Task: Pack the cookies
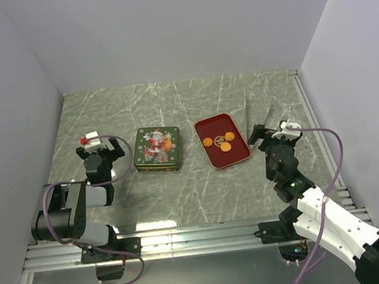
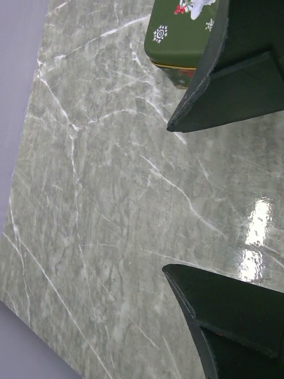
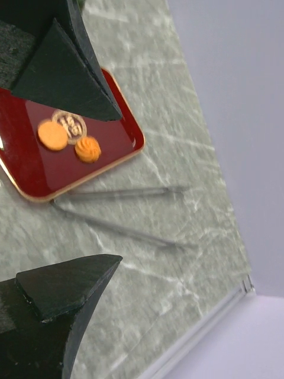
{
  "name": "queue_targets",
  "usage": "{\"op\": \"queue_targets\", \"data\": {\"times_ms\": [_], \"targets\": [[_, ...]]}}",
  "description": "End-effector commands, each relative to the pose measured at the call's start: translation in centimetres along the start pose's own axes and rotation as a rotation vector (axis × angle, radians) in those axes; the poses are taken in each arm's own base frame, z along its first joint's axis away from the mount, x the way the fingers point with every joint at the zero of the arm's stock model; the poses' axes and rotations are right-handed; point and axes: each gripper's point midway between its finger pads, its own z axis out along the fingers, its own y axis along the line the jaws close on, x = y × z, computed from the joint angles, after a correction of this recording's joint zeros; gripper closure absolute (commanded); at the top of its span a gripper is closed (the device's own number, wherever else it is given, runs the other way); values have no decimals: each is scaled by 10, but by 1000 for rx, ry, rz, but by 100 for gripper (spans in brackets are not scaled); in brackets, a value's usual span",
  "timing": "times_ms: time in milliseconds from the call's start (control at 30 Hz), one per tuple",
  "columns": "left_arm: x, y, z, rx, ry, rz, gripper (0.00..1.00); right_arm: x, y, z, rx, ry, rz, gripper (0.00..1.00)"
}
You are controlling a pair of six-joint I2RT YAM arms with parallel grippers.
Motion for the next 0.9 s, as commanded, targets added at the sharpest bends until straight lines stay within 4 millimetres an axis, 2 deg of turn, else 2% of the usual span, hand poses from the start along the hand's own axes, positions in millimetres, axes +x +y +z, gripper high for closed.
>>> {"op": "queue_targets", "data": {"times_ms": [0, 100, 167, 400, 467, 633, 667, 733, 867], "targets": [[-21, -8, 3, 40, -82, -17, 1, 8, -3, 4, -60, -9, -120, 0], [-20, -8, 3, 40, -77, -17, 1, 13, -1, 6, -159, -31, -188, 0], [-20, -8, 3, 39, -74, -18, 1, 14, -11, 9, -117, -44, -160, 0], [-21, -7, 3, 40, -79, -18, 1, 51, -53, 19, 21, -27, -96, 0], [-21, -8, 3, 41, -77, -17, 1, 56, -53, 21, 9, -17, -86, 0], [-21, -8, 3, 40, -76, -17, 1, 42, -51, 37, -7, -77, -57, 0], [-22, -8, 3, 37, -82, -14, 1, 47, -47, 41, -32, -60, -57, 0], [-22, -8, 1, 18, -90, -13, 1, 36, -48, 50, -25, -98, -33, 0], [-23, -8, -2, -1, -102, -7, 1, 45, -49, 67, -31, -64, -49, 0]]}}
